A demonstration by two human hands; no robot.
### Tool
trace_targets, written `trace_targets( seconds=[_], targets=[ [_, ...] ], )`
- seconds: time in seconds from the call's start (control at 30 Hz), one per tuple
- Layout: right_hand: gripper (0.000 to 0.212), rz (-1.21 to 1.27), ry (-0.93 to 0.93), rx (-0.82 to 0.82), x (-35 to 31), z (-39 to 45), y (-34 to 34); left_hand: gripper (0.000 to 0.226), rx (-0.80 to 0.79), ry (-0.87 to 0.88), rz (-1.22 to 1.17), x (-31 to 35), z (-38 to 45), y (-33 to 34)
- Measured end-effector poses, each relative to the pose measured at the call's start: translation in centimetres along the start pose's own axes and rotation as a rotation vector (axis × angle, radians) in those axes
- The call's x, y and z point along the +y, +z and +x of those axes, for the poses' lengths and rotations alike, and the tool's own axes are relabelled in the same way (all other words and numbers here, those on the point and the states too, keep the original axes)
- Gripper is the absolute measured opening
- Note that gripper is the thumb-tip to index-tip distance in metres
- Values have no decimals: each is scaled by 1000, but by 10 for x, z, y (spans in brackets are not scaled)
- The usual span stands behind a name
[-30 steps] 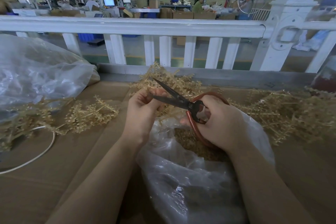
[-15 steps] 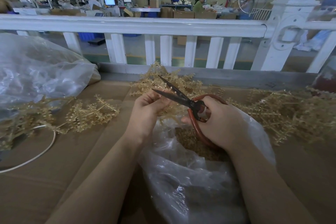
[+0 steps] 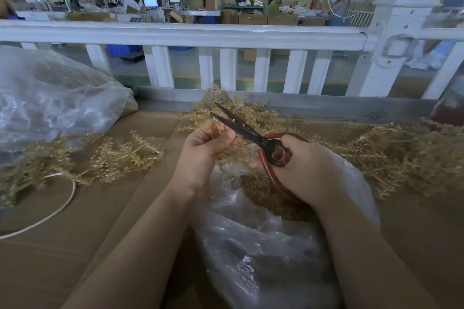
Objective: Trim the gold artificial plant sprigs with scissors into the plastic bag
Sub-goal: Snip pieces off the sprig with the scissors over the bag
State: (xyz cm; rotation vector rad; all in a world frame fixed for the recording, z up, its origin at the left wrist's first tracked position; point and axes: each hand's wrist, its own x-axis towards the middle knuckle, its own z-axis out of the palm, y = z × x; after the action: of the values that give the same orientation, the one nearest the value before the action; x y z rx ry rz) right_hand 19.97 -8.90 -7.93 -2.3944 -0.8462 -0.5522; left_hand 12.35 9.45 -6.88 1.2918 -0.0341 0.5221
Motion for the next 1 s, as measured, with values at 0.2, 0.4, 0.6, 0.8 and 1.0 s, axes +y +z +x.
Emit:
trace_targets(
  seconds=[0.2, 0.4, 0.6, 0.8, 1.0],
  targets=[
    [41, 26, 5, -31, -3, 0, -3, 8, 17, 6, 59, -1, 0, 1],
    [84, 94, 58, -59, -6, 1, -4, 5, 38, 69, 113, 0, -1, 3],
    [90, 111, 105, -81, -5, 1, -3, 13, 58, 140, 70, 4, -2, 4],
    [99, 120, 128, -138, -11, 0, -13, 8, 78, 152, 134, 2, -1, -1],
    [78, -28, 50, -145, -18, -1, -26, 12, 69, 169, 295, -1, 0, -3]
  ],
)
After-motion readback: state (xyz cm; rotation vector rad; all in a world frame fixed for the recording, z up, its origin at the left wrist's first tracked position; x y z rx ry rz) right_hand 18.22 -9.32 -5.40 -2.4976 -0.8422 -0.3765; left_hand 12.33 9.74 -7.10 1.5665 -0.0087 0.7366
